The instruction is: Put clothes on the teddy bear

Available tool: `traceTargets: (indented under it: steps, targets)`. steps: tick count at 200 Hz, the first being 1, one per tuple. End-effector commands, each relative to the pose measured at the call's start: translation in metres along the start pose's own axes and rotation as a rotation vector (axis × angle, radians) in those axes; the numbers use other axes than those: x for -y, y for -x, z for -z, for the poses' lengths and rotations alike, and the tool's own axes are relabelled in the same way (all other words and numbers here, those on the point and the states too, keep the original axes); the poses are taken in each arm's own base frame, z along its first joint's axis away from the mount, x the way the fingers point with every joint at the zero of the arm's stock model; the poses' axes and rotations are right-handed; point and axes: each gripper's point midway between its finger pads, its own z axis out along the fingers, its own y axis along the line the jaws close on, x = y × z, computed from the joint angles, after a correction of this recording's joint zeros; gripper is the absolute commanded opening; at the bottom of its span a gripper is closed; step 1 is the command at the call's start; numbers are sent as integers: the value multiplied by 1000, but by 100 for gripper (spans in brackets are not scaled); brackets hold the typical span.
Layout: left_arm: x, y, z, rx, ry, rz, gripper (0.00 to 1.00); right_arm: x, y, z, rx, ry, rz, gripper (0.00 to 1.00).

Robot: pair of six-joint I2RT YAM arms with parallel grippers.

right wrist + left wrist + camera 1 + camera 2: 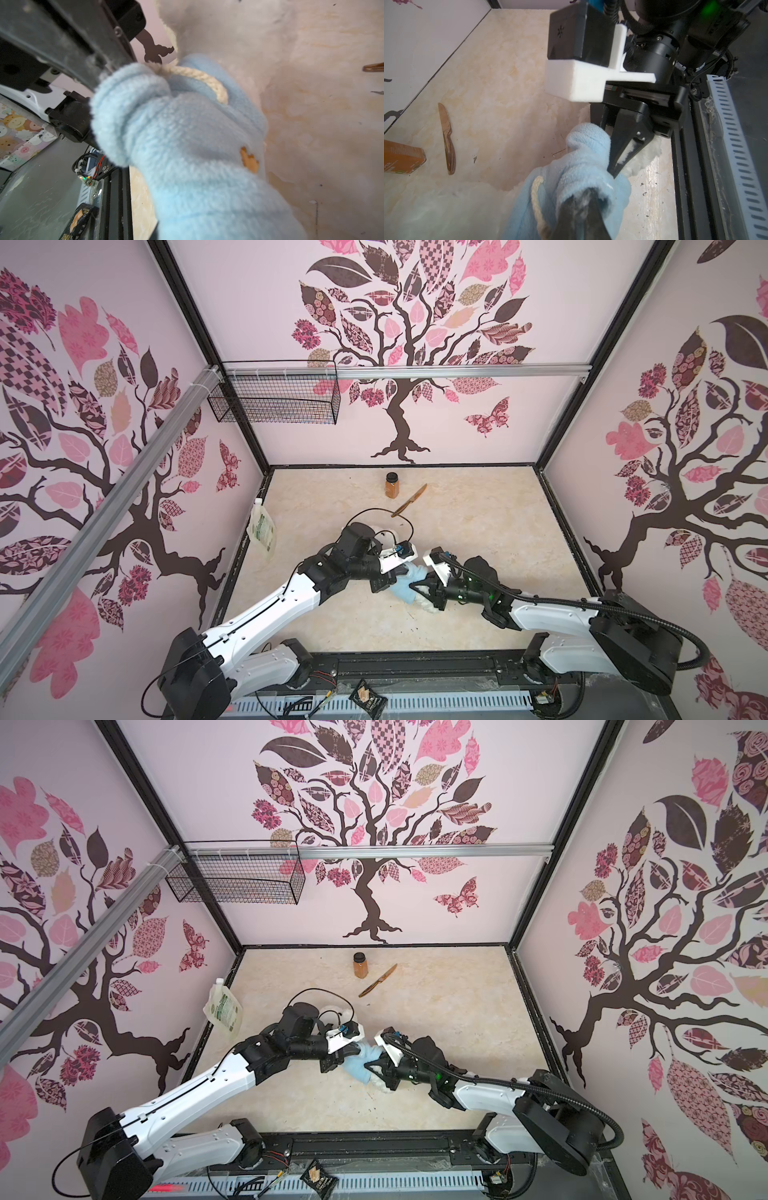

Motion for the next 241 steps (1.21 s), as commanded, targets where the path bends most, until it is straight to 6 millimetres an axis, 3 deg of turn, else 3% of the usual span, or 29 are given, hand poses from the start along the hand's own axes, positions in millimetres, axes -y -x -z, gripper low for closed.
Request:
traceTargets:
  steps: [1,56,127,179,241]
  targets:
    - [19,5,6,59,-85,27,0,15,21,8,73,-75,21,10]
    - [19,3,11,61,-87,46,0,23,20,10,61,-83,-33,16]
    - [28,-8,14,16,-114,29,0,32,15,11,-2,-5,-233,27]
    - [20,-1,18,59,-80,69,0,36,-7,9,-101,-7,-266,30]
    - [4,6,26,150,-36,182,0,35,-14,8,-140,11,-288,32]
